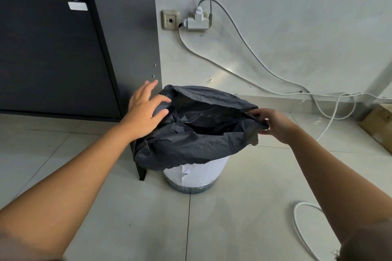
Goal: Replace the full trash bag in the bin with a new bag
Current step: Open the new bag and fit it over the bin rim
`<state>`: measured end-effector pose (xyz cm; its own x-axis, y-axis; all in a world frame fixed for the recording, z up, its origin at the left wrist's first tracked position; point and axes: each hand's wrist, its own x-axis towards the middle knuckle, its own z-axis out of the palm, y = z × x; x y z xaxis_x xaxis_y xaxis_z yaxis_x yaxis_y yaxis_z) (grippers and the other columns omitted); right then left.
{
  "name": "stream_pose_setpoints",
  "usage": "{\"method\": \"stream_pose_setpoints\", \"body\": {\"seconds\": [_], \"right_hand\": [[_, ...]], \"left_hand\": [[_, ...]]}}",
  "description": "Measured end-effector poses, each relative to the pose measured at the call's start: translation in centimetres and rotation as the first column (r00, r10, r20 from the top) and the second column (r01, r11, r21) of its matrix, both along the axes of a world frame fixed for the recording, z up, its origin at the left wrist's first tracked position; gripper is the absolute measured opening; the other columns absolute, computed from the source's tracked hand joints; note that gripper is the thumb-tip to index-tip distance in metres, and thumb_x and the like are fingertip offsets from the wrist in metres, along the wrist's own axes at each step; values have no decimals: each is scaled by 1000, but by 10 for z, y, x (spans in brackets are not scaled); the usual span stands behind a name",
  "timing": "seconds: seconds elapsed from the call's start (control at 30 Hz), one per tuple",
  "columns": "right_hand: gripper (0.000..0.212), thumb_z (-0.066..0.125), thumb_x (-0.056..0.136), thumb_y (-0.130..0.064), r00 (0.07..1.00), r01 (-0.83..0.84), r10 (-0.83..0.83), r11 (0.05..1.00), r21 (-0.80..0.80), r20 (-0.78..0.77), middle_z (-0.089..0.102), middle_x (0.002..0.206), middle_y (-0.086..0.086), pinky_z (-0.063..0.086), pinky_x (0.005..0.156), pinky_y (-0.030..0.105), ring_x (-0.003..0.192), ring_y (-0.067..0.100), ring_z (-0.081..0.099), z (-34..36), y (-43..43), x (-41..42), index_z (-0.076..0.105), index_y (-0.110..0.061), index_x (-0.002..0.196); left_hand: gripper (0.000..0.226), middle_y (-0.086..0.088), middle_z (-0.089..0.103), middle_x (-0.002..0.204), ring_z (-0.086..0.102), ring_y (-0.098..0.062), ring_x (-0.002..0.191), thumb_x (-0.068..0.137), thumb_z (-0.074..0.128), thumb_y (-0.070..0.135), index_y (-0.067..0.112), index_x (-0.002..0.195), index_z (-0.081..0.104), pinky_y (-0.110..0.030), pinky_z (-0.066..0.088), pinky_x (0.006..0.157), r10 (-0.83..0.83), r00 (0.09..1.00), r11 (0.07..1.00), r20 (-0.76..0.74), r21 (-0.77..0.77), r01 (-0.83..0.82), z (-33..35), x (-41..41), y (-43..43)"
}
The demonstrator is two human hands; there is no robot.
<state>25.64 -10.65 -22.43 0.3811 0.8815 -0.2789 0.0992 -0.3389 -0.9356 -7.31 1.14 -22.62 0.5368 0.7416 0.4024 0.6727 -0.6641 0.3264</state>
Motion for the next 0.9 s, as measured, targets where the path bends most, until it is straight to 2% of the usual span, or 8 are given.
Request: {"method": "stream_pose_setpoints", "body": {"seconds": [0.03,0.13,0.23,0.33,0.4,0.53,0.7,0.9], "right_hand": [[12,57,75,-22,997,70,-71,997,31,17,57,82,4,44,65,28,72,17,49,3,4,-3,65,-15,80],[25,71,80,-25,947,176,-198,979,107,253,55,67,4,43,53,24,62,18,49,-4,21,-4,59,-14,61],[20,67,80,-9,910,262,-287,957,122,300,59,84,7,45,63,29,77,22,54,-6,40,-2,56,-20,67],[32,41,81,2,928,249,-264,964,88,263,58,88,12,47,64,32,79,27,54,-5,57,2,58,-23,71],[32,42,83,-1,928,215,-229,973,82,293,59,85,8,48,71,33,82,26,55,-4,63,3,62,-22,71],[20,59,88,-29,843,98,-112,994,56,525,64,96,4,45,87,34,95,22,57,-10,70,0,68,-13,97],[33,47,94,-14,788,49,-63,998,39,613,61,129,7,36,99,26,121,26,52,-25,79,-2,61,-13,123],[42,43,92,-6,697,7,-55,997,71,715,55,129,19,34,100,26,121,33,49,-23,91,-3,56,-11,131]], "left_hand": [[34,-4,16,158,4,-24,148,93,54,29,25,126,55,-47,3,118,-18,996,1000,-88,-1,17,1,5,7],[44,-3,37,147,26,-23,142,93,52,29,20,136,45,-48,5,119,-4,968,997,-252,-73,-15,6,18,22],[49,-9,40,137,43,-27,129,93,54,25,11,138,39,-42,31,111,39,988,977,-151,-200,-69,13,26,31],[47,-10,35,136,47,-27,119,95,50,18,8,139,38,-34,36,102,129,990,961,-63,-236,-141,18,33,40],[43,-11,36,133,48,-27,113,97,46,17,8,139,40,-31,38,96,196,980,954,-23,-227,-196,18,37,48],[46,-14,38,130,40,-30,121,98,42,16,4,142,37,-37,36,101,227,964,948,-137,-196,-251,7,42,62],[39,-15,34,123,45,-31,107,94,43,5,-1,132,42,-38,44,95,276,931,916,-237,-229,-330,-13,41,65],[43,-16,37,122,42,-34,111,88,46,2,4,131,46,-41,46,92,341,874,915,-347,-89,-393,-11,31,59]]}}
